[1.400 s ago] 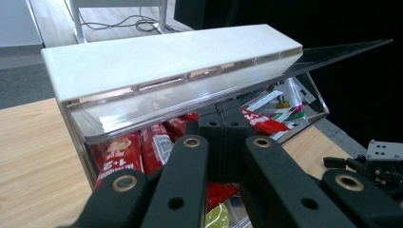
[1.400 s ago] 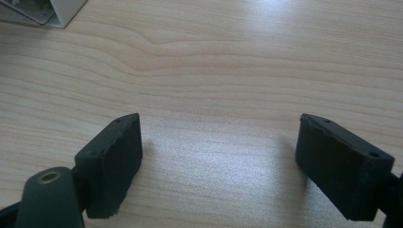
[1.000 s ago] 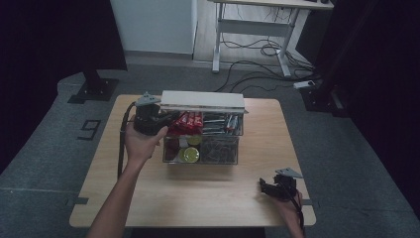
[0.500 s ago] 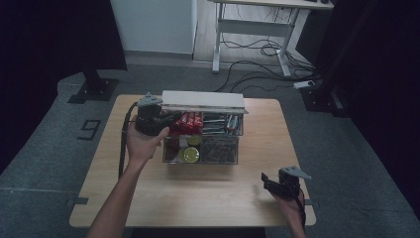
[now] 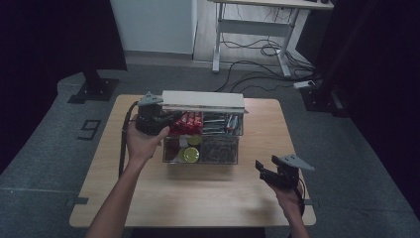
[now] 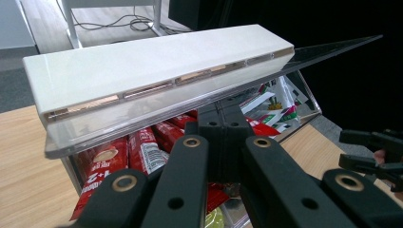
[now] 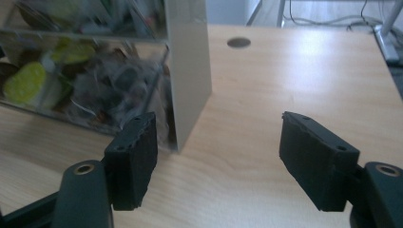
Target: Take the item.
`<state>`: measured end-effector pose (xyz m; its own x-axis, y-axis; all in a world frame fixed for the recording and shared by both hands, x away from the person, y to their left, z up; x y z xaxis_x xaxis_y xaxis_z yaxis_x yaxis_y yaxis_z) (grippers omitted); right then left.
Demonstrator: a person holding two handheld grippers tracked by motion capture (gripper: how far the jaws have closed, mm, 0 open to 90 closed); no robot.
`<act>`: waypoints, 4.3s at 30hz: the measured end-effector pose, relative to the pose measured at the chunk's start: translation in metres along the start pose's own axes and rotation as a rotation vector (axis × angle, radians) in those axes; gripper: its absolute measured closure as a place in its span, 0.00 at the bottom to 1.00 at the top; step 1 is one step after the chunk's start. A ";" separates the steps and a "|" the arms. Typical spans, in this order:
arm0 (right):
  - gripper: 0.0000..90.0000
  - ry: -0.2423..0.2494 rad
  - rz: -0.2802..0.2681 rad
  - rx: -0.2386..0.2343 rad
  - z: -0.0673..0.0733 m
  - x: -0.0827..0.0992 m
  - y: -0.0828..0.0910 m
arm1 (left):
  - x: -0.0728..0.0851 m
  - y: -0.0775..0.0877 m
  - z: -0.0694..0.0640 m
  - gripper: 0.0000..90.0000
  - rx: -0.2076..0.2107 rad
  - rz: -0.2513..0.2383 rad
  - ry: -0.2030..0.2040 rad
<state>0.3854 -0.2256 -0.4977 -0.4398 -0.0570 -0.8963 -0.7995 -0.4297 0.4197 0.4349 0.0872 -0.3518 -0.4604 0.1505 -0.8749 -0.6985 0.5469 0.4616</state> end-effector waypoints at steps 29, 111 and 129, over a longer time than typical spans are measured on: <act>0.49 0.085 -0.100 -0.105 0.053 -0.085 -0.003 | 0.001 0.000 0.001 1.00 0.009 -0.005 0.010; 0.62 0.153 -0.019 -0.121 0.089 -0.123 -0.065 | 0.002 -0.005 -0.001 1.00 0.017 0.004 0.007; 0.67 0.186 0.010 -0.063 0.086 -0.122 -0.081 | 0.004 -0.005 0.000 0.99 0.018 -0.002 0.009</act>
<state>0.4689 -0.1057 -0.4098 -0.3601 -0.2247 -0.9054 -0.7655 -0.4836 0.4245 0.4364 0.0849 -0.3572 -0.4642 0.1418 -0.8743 -0.6892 0.5621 0.4571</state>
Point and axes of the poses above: each handheld gripper's, and its own axes: y roughly backward along the jaws, x roughly out of its underside, z roughly to its left, the point moved 9 cm from there along -y, roughly forward along the jaws, and after that the axes turned 4 degrees about -x, right-handed, at the moved point
